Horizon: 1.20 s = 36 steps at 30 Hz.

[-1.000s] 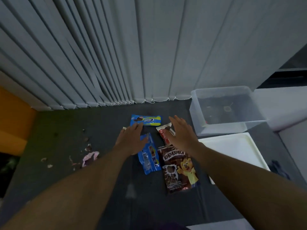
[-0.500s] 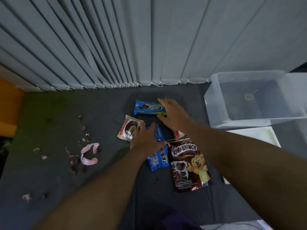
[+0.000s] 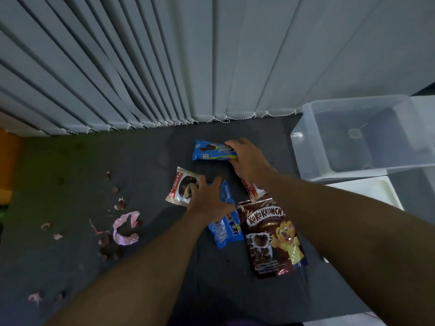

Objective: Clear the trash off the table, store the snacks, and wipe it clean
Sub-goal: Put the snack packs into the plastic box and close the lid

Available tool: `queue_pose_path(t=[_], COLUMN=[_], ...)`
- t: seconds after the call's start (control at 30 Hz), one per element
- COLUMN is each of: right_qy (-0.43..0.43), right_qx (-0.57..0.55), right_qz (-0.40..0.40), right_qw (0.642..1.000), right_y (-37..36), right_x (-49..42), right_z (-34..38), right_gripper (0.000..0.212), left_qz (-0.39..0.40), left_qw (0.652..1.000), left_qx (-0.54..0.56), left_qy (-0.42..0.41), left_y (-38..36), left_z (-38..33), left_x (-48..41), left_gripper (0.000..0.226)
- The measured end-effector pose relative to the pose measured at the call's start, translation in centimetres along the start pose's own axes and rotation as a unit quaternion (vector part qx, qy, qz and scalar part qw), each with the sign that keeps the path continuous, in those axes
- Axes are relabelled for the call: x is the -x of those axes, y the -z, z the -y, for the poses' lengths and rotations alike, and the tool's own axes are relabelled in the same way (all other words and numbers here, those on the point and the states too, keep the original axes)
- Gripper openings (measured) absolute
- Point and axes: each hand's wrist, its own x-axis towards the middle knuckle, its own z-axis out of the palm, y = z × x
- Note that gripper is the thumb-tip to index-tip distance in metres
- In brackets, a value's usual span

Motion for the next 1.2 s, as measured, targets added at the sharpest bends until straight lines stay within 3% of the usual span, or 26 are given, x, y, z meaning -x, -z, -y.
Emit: queue_pose_path(t=[0.27, 0.43, 0.63, 0.83, 0.97, 1.1, 1.2], right_qy=[-0.003, 0.025, -0.011, -0.101, -0.147, -0.196, -0.194], right_qx=[-0.063, -0.114, -0.156, -0.114, -0.070, -0.022, -0.003], right_qz=[-0.074, -0.146, -0.229, -0.204, -0.135, -0.060, -0.028], right_qw=[0.995, 0.982, 0.961, 0.967, 0.977, 0.979, 0.981], right_y=[4.7, 9.8, 15.8, 18.9, 18.8, 17.8, 16.8], right_x=[2.1, 4.1, 6.9, 9.1, 9.7, 9.0, 8.4], right_z=[-0.8, -2.1, -7.0, -13.1, -15.9, -17.1, -17.2], right_gripper=[0.048, 0.045, 0.038, 0.038, 0.042, 0.062, 0.065], left_qz=[-0.018, -0.074, -0.152, -0.173, -0.177, -0.164, -0.161], left_qw=[0.999, 0.996, 0.987, 0.982, 0.981, 0.983, 0.984], left_qx=[0.025, 0.045, 0.056, 0.064, 0.063, 0.057, 0.062], left_qy=[0.038, 0.025, -0.002, -0.028, -0.044, -0.053, -0.048], left_y=[0.8, 2.2, 3.8, 4.1, 4.0, 3.9, 3.9], left_z=[-1.1, -4.3, -9.9, -13.7, -15.2, -15.5, -15.5], left_x=[0.5, 1.5, 2.2, 1.8, 1.6, 1.1, 0.8], left_gripper=[0.089, 0.081, 0.072, 0.069, 0.073, 0.074, 0.070])
